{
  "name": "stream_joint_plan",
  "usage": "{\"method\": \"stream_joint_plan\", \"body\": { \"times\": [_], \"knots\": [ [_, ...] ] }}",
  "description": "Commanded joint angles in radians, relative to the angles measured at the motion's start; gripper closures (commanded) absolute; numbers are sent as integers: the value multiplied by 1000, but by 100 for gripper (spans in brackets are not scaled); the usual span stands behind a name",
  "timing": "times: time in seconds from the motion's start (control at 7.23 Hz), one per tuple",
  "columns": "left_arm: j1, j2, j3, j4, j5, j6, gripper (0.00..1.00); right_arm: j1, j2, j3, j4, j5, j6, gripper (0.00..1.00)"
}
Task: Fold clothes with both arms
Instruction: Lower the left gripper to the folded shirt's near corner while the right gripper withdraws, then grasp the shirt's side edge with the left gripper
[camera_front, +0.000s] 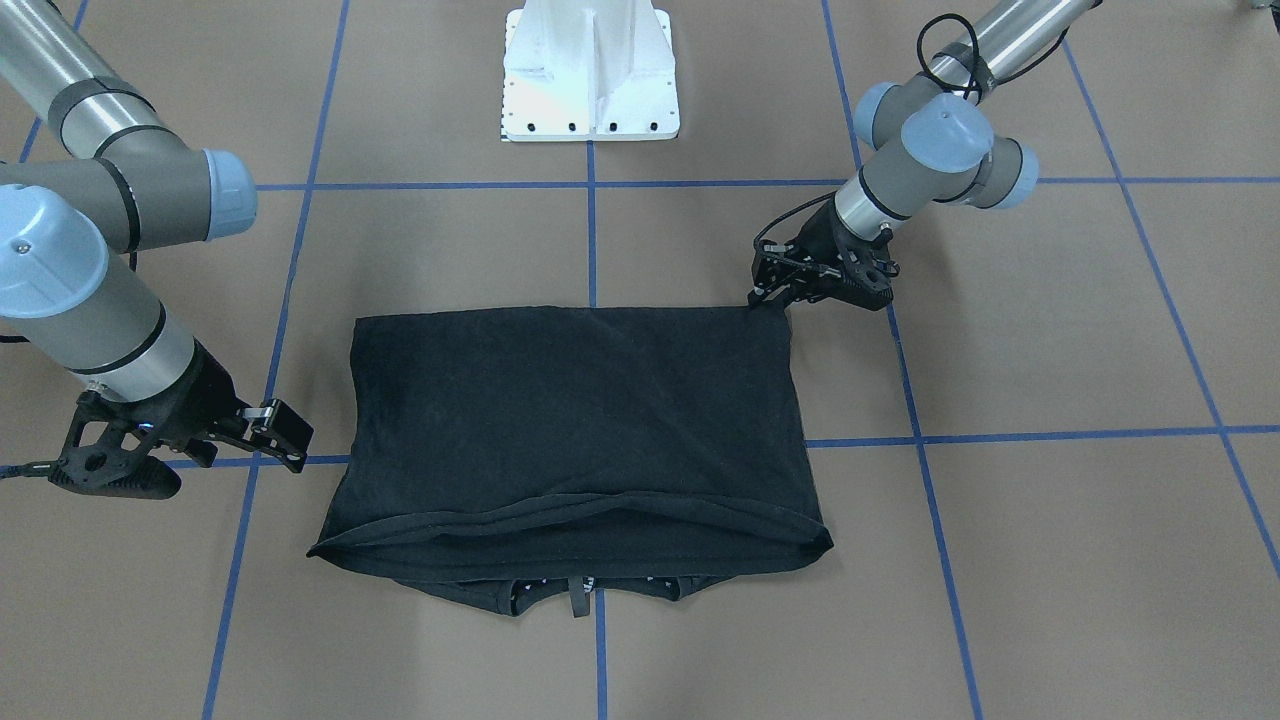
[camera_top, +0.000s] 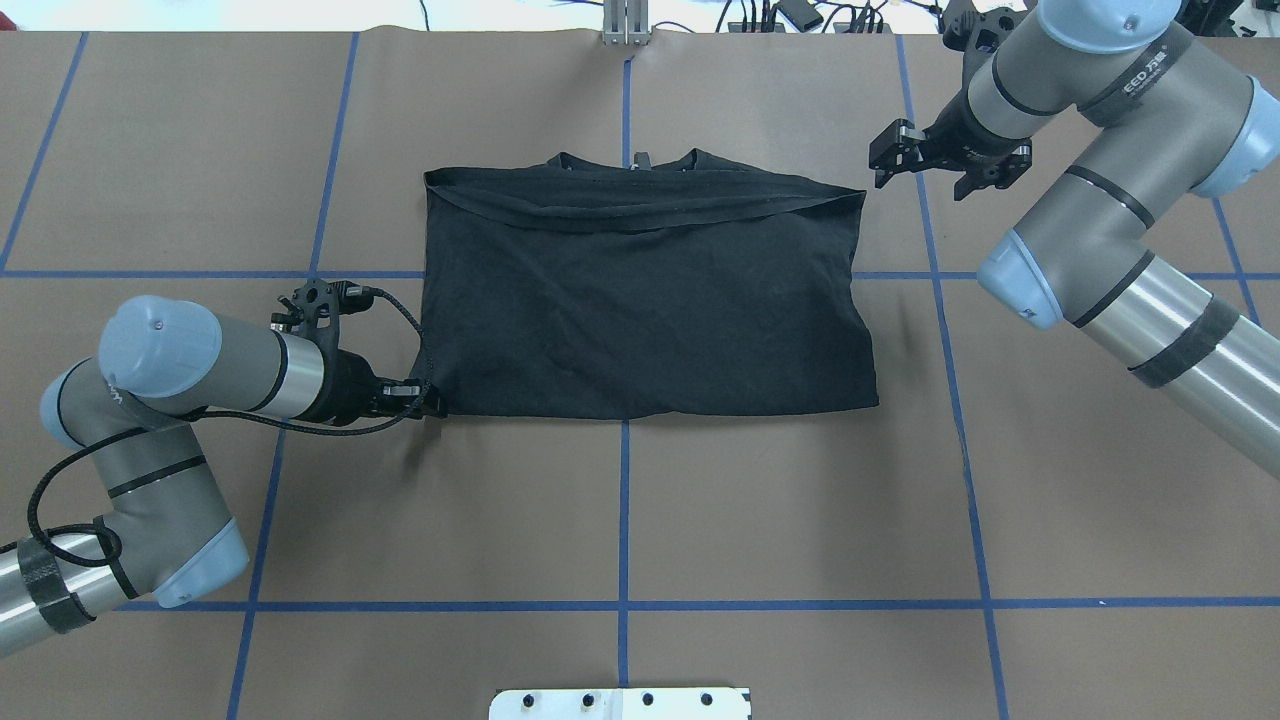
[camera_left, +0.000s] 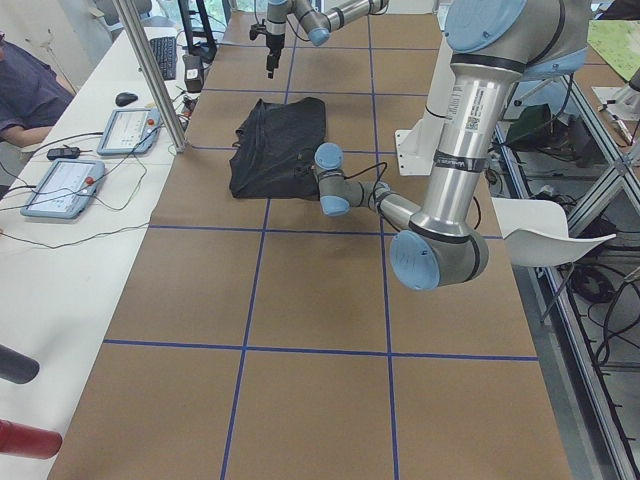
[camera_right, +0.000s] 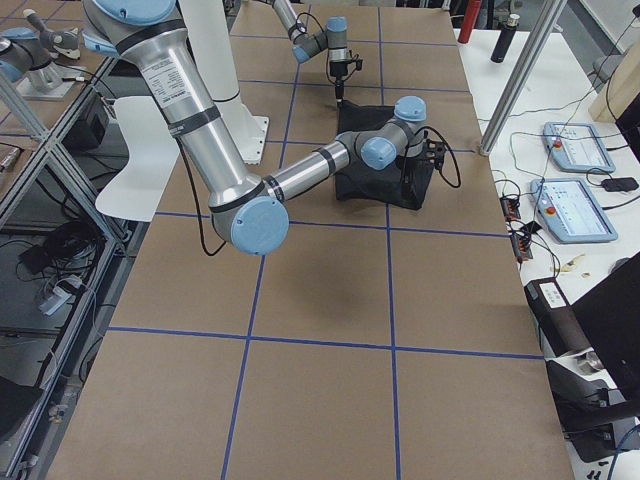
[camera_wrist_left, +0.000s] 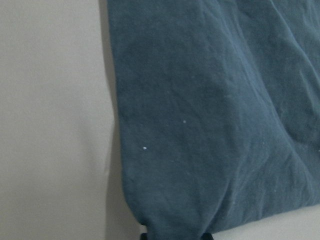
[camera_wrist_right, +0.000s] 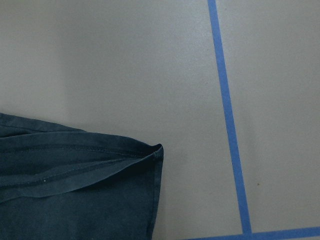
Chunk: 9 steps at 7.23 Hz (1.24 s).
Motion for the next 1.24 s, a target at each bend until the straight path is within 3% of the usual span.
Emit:
{"method": "stream_joint_plan", "body": {
  "times": [0.0, 0.28, 0.69, 0.83, 0.97, 1.11],
  "knots": [
    [-15, 5, 0, 2, 6, 0, 29, -3, 0, 9, 0, -4, 4, 1],
    [-17, 11, 2, 2, 5, 0, 30, -4, 0, 18, 0, -7, 7, 1],
    [-15, 11, 0, -1, -3, -5, 62, -6, 0, 18, 0, -8, 7, 1],
    [-15, 8, -3, -1, -5, -8, 85, -6, 0, 18, 0, -8, 7, 1],
    [-15, 11, -5, -1, -11, -5, 100, -6, 0, 17, 0, -8, 7, 1],
    [-17, 14, -18, -1, -12, -2, 100, -6, -2, 18, 0, -8, 7, 1]
  ]
}}
